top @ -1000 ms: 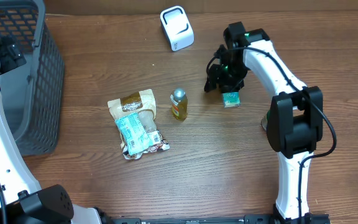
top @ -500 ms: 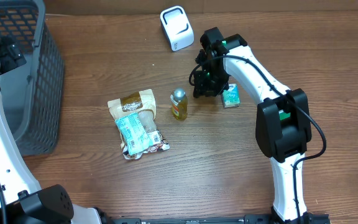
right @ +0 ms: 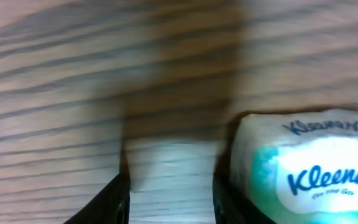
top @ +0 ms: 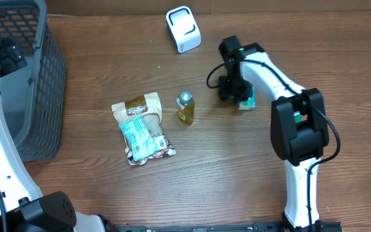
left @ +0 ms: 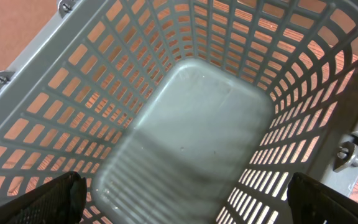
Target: Scan the item barcode
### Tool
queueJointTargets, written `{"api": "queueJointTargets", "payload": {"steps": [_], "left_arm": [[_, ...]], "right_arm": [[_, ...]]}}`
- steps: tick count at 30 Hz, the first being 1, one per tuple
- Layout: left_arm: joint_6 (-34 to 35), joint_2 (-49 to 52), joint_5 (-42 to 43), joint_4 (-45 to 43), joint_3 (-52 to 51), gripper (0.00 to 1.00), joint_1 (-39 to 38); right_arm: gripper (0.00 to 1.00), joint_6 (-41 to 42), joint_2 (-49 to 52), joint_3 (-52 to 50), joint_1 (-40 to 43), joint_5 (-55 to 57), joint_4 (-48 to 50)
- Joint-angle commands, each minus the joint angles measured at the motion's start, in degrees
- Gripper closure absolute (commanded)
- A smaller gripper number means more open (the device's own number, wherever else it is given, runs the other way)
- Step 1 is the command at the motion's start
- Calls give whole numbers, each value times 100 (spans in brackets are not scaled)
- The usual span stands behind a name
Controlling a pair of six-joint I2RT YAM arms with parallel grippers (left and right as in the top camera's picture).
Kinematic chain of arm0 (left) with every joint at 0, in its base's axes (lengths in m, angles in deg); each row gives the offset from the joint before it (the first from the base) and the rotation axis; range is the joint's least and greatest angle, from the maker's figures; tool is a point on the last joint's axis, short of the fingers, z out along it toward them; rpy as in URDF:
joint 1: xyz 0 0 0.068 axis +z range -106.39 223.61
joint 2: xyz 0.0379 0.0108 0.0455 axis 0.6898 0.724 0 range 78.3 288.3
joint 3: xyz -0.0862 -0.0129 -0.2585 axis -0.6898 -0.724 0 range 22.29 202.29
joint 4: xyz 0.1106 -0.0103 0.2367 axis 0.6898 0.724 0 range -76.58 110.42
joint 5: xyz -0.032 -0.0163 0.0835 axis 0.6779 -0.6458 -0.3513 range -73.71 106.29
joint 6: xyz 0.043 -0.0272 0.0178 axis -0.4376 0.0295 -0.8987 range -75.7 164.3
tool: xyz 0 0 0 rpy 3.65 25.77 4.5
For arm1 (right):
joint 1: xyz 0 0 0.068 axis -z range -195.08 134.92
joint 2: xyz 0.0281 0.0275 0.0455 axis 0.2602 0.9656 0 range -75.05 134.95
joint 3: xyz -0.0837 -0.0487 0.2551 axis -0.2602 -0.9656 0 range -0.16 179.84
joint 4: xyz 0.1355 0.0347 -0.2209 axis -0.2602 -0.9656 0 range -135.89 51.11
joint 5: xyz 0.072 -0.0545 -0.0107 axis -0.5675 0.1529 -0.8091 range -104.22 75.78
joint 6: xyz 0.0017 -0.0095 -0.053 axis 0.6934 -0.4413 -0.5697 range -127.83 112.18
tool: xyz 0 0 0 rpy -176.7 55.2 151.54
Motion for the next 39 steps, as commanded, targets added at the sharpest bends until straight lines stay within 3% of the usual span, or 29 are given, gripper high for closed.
{"api": "queueJointTargets", "payload": {"steps": [1, 5, 15, 25, 34, 37, 39], "left_arm": [[-109, -2, 44, -2, 81, 0, -11], [-107, -2, 44, -2, 81, 0, -11], [-107, -2, 44, -2, 81, 1, -13], [-109, -2, 46, -2, 81, 1, -13], [-107, -2, 46, -2, 81, 1, -13], [-109, -2, 44, -2, 81, 0, -11], [-107, -2, 44, -2, 81, 0, -11]], "right_arm": [[60, 608, -11, 33, 306, -4, -160], [57, 511, -74, 341, 376, -520, -382], [45, 76, -837, 1556, 11, -533, -1637], [35, -76, -1670, 1609, -833, -520, -1867], [28, -68, -1773, 1606, -1471, -170, -1985], [19, -72, -1770, 1606, -1585, 173, -1851], [2, -74, -1766, 1604, -1602, 186, -1777]]}}
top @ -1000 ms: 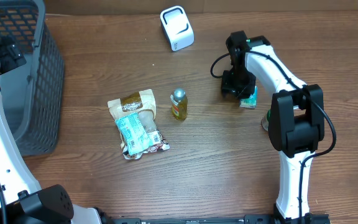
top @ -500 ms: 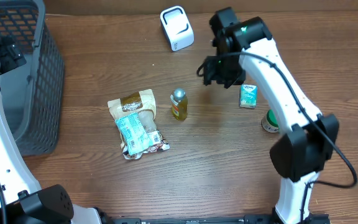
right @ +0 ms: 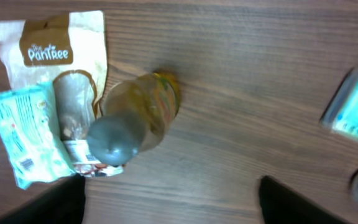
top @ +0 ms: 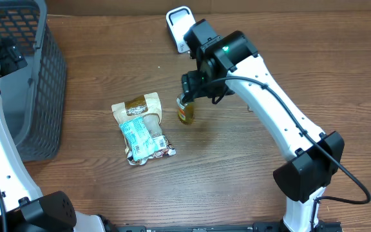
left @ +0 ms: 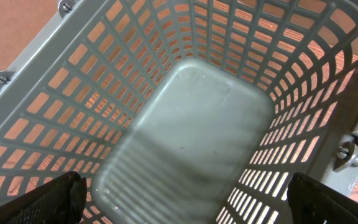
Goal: Scan the item barcode
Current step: 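Move the open right gripper left over the yellow bottle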
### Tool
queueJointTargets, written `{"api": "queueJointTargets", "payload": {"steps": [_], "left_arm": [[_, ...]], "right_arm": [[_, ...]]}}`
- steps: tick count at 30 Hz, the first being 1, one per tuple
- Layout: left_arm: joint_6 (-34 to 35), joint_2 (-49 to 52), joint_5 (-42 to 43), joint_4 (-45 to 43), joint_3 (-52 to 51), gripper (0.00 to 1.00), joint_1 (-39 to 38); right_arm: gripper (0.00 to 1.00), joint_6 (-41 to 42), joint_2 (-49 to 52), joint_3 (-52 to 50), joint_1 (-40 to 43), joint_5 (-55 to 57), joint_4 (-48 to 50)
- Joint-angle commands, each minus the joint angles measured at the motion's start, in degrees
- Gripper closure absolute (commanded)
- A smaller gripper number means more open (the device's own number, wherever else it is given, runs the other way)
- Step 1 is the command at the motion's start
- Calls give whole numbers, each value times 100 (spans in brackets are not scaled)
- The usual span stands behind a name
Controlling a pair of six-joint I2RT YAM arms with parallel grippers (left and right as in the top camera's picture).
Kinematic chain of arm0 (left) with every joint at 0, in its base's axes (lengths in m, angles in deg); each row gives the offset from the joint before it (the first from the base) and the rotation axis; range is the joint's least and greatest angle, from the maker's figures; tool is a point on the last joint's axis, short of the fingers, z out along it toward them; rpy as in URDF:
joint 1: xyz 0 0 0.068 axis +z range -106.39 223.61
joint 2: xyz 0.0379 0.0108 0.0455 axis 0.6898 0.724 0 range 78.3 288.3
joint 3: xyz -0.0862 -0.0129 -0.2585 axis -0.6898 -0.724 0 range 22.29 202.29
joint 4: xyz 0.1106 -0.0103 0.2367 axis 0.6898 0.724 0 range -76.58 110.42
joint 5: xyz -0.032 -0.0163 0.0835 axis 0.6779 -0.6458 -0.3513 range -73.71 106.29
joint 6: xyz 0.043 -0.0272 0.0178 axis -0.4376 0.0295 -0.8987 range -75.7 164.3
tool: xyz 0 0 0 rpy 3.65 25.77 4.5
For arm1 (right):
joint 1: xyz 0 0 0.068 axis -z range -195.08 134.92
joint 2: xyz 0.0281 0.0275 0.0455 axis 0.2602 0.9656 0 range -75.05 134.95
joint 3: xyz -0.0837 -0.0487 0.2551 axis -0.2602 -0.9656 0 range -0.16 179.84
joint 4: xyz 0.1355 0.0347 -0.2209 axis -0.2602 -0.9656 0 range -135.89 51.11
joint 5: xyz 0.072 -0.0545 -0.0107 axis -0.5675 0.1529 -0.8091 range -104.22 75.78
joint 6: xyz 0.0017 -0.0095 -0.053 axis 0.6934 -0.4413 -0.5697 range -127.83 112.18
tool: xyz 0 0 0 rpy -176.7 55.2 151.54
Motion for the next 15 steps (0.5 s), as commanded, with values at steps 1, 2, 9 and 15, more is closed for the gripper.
{"api": "queueJointTargets", "payload": {"steps": [1, 2, 9, 15], "left_arm": [[-109, -2, 42, -2, 81, 0, -11], [-107, -2, 44, -2, 81, 1, -13], [-107, -2, 44, -2, 81, 0, -13], [-107, -2, 42, -2, 81, 0, -11]], "right_arm": [[0, -57, -166, 133, -31, 306, 144], [0, -57, -166, 136, -31, 306, 184], [0, -59, -164, 129, -15, 306, 170], [0, -57, -160, 125, -15, 306, 160]]}}
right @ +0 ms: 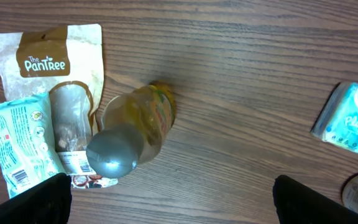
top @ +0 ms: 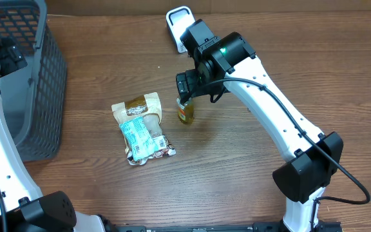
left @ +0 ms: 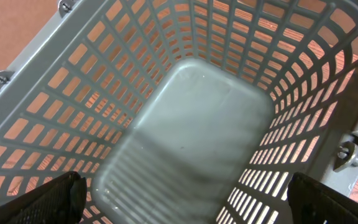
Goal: Scan the item barcode
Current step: 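Move the open right gripper left over the yellow bottle, then lower the right gripper around the yellow bottle's neck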
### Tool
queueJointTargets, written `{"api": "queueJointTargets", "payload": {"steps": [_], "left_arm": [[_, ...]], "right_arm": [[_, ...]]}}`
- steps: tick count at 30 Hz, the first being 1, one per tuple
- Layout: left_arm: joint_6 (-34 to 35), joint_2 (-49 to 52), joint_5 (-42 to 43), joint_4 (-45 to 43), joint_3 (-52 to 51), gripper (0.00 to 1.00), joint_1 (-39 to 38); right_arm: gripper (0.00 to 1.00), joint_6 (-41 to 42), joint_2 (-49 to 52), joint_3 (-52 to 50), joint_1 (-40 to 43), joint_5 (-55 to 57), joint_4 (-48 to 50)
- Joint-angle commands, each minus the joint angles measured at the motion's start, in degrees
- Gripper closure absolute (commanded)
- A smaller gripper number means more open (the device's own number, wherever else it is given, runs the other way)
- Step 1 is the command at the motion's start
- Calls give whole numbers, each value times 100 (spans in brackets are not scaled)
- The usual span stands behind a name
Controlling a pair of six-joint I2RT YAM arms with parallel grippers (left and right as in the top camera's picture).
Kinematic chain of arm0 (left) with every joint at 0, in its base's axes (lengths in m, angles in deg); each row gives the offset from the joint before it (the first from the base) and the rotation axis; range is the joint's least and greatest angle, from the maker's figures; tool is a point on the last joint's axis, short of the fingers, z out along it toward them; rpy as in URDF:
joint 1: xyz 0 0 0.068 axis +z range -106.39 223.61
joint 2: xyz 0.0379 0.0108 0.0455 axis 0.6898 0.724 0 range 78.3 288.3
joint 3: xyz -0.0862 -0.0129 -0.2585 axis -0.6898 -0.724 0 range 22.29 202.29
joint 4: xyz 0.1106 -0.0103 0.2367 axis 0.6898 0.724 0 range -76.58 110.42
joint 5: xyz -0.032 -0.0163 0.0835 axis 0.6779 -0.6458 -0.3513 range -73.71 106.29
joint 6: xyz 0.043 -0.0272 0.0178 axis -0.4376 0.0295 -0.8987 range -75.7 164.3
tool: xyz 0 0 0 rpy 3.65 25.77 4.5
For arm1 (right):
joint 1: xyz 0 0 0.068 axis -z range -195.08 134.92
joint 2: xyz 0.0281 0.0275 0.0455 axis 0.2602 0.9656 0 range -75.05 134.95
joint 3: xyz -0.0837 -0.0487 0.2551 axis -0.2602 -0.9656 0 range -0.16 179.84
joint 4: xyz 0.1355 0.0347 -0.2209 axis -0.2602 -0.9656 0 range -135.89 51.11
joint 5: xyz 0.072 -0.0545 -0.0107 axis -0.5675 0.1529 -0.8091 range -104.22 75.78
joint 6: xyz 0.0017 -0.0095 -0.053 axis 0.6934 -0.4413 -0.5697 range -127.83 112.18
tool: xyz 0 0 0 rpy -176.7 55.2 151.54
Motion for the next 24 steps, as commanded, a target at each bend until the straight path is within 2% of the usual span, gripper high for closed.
{"api": "queueJointTargets", "payload": {"steps": [1, 24], "left_arm": [[-107, -2, 42, -2, 81, 0, -13], [-109, -2, 42, -2, 81, 0, -13]], "right_arm": [[0, -4, -153, 125, 31, 81, 15], [0, -2, -94, 111, 31, 83, -7]]}}
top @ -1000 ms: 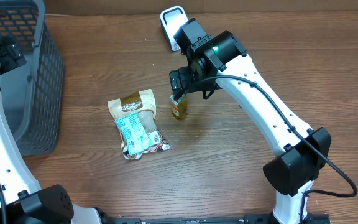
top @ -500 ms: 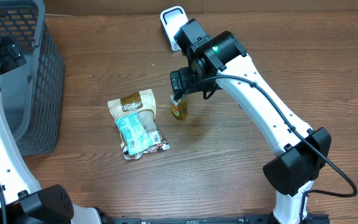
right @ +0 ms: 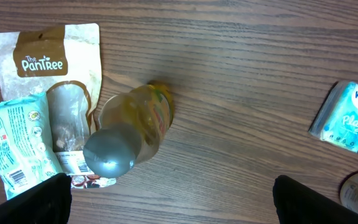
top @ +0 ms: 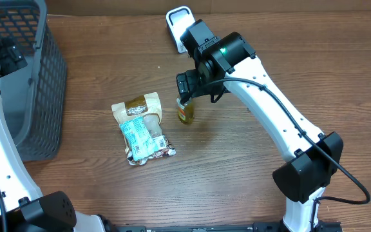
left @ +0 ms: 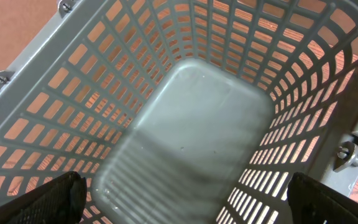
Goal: Scan the item barcode
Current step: 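Lower the right gripper around the yellow bottle's neck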
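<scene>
A small bottle [top: 185, 110] of yellow liquid with a silver cap stands upright in the middle of the table. My right gripper [right: 173, 208] hovers above it, wide open and empty. In the right wrist view the bottle [right: 135, 127] lies up and left of the gap between the fingers. The white barcode scanner [top: 183, 28] stands at the table's far edge, just behind the right arm. My left gripper [left: 185, 205] hangs open and empty over the inside of the grey basket [left: 191, 118].
Left of the bottle lie a beige snack pouch [top: 138, 107] and a teal packet [top: 139, 136] partly on top of it. To the bottle's right lies a Kleenex tissue pack [right: 348, 117]. The grey basket [top: 40, 84] fills the table's left end.
The right wrist view has shifted by a few pixels; the right gripper stays open above the bottle. Nothing else has moved.
The right gripper was first low on the table, right beside the Kleenex pack at the right. Then it stood raised and wide open over the bottle, with the pack left on the table, and it has stayed there. The left gripper has hung open over the basket throughout.
</scene>
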### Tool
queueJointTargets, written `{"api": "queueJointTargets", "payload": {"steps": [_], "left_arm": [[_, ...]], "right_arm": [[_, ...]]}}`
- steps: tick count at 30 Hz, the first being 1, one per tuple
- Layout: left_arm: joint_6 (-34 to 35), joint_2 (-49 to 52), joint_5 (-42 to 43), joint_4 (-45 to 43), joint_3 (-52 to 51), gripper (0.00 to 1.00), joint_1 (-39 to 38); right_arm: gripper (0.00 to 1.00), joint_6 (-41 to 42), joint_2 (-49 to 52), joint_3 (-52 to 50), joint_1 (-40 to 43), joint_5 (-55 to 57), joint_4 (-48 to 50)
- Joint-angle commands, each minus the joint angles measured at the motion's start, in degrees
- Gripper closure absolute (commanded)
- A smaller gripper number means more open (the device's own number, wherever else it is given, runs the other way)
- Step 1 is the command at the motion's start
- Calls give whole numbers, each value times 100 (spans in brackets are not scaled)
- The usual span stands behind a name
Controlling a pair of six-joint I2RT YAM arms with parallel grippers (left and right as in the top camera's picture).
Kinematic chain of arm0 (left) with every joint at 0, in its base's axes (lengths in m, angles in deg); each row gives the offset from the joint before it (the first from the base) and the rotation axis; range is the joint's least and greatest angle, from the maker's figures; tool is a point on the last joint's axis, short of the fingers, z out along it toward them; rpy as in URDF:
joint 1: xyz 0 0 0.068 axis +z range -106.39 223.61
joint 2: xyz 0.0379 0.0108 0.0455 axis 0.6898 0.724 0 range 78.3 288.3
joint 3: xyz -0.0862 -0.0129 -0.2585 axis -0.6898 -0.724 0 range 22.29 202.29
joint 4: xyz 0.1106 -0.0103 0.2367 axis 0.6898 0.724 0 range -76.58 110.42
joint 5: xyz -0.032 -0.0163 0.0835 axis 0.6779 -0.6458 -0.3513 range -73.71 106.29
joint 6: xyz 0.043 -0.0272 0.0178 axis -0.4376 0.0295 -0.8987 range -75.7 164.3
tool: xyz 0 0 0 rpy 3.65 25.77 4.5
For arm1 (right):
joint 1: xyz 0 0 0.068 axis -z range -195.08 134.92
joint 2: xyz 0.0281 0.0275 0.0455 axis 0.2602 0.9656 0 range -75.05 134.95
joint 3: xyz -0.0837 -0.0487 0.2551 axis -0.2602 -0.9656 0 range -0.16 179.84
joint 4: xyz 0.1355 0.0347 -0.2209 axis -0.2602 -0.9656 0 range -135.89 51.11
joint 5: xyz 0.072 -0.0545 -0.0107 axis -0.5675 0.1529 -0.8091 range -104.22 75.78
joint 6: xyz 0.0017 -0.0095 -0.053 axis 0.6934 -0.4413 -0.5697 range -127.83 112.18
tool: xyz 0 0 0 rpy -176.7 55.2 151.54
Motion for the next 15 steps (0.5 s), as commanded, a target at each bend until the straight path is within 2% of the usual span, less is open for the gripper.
{"api": "queueJointTargets", "payload": {"steps": [1, 15], "left_arm": [[-107, -2, 46, -2, 81, 0, -11], [-107, -2, 44, -2, 81, 1, -11]], "right_arm": [[0, -7, -94, 96, 31, 57, 11], [0, -4, -90, 55, 31, 55, 70]]}}
